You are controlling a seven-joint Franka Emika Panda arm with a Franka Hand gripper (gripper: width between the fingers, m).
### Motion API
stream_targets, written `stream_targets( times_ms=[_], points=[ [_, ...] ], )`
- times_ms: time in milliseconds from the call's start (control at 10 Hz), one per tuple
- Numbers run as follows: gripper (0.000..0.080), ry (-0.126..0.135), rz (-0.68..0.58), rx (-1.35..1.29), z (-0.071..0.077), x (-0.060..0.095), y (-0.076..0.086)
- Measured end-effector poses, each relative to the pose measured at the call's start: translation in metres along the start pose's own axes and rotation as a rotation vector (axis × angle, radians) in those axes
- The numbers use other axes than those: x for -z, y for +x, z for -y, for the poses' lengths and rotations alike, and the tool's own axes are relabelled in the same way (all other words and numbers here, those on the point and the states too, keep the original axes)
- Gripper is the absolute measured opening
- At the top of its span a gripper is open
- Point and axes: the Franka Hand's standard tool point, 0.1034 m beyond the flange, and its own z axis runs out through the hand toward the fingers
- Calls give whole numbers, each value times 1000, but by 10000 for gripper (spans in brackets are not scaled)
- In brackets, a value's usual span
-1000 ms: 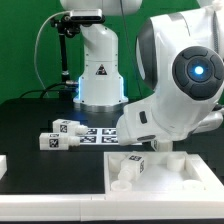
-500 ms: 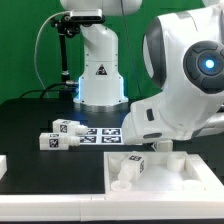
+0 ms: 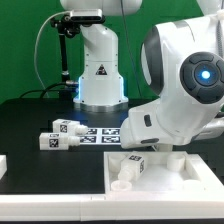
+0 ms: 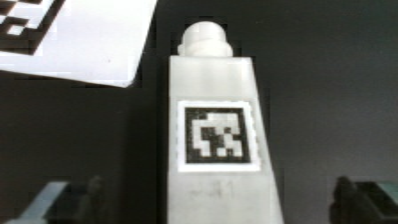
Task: Assemble one leg
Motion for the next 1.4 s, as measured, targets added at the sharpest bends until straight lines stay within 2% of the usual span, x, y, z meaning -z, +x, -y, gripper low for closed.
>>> stream_targets(
  times_ms=[100,200,300,500,600,800,900,1000,1100,1400],
  points=[
    [455,0,0,0,0,0,0],
    [455,0,0,0,0,0,0],
    [281,0,0,0,0,0,0],
    [284,0,0,0,0,0,0],
    [284,-6,-12,10,0,6,-1],
    [284,-8,-31,51,-1,41,-21],
    [284,-4,-64,68,-4,59,-24],
    [284,-5,-109,81,-5,79,-29],
    [285,-11,-202,80,-5,91,-27],
    [285,-23,-428,72,-6,98,-22]
  ],
)
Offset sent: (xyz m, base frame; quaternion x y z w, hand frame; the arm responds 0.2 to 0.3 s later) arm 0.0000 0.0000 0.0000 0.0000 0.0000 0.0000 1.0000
